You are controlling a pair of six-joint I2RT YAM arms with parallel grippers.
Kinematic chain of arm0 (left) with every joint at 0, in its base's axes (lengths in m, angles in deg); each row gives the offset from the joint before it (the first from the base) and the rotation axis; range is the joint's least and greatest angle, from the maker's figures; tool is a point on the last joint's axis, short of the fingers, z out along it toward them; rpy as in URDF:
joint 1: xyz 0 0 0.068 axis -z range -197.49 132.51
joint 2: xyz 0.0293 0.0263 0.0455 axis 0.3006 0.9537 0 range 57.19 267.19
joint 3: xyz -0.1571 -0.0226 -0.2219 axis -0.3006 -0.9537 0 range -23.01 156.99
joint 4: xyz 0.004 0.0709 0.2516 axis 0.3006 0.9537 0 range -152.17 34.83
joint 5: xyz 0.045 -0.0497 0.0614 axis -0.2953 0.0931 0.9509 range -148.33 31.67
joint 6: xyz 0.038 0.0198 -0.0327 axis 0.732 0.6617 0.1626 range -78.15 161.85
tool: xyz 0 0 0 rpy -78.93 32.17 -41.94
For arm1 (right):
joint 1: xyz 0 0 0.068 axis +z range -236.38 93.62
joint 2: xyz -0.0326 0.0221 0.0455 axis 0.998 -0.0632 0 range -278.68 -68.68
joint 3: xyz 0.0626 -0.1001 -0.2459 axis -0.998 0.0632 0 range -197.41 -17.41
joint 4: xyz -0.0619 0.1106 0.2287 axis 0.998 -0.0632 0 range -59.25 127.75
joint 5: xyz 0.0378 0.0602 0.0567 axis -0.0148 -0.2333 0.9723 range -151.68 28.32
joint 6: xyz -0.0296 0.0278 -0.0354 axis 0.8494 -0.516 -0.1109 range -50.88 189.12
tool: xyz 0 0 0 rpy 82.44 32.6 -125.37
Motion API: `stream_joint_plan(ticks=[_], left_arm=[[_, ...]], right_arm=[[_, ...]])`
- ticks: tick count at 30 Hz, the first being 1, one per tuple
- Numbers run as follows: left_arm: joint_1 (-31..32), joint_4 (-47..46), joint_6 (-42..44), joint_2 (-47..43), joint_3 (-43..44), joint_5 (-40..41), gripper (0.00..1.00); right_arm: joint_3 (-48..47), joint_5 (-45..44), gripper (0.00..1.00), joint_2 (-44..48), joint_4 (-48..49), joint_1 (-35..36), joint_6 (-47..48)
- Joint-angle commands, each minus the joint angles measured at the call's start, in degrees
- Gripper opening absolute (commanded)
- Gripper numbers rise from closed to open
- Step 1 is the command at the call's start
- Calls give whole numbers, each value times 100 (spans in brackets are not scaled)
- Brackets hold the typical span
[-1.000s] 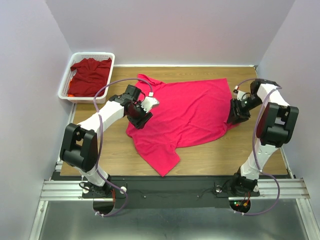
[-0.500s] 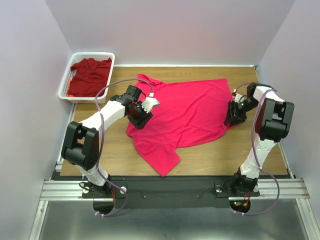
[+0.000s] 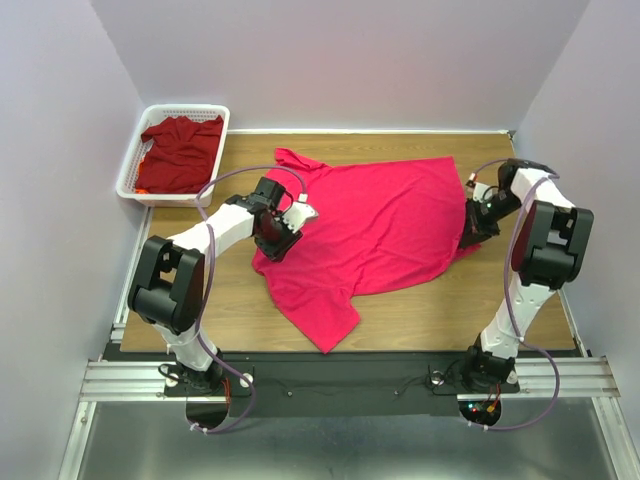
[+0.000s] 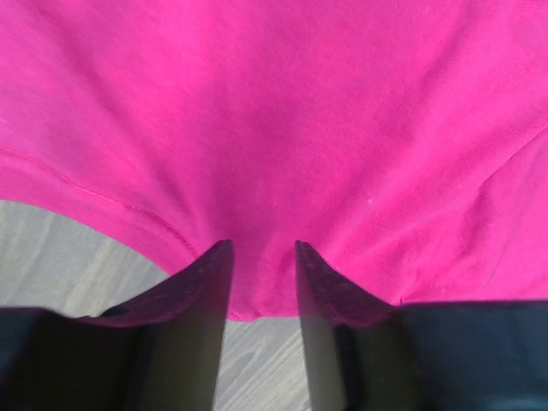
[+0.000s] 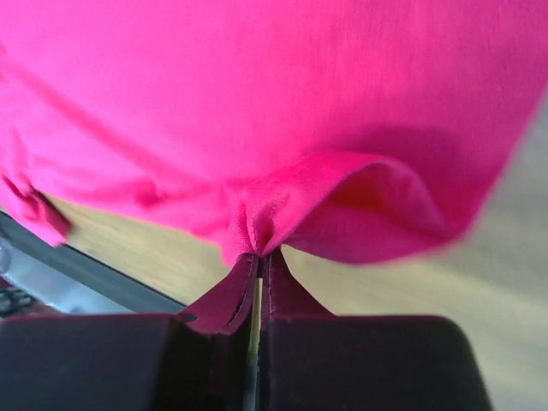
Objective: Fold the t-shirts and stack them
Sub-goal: Flatten the tshirt out
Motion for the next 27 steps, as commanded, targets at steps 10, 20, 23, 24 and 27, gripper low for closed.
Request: stream_joint_plan(ticks=[10, 20, 23, 24, 27], left_arm=[[-56, -22, 196, -25, -518, 343, 38], [-83, 100, 292, -219, -554, 247, 42], [-74, 381, 485, -796, -343, -280, 51], [-57, 478, 547, -929, -273, -412, 53], [128, 934, 837, -1334, -62, -799, 56]], right_arm=[[1080, -2250, 0, 1258, -716, -345, 1337], [1785, -2700, 33, 1223, -205, -345, 1408], [1409, -2648, 55, 1328, -372, -345, 1531], [1259, -2543, 56, 1329, -424, -345, 1548], [574, -2096, 57, 1241, -627, -345, 1549]])
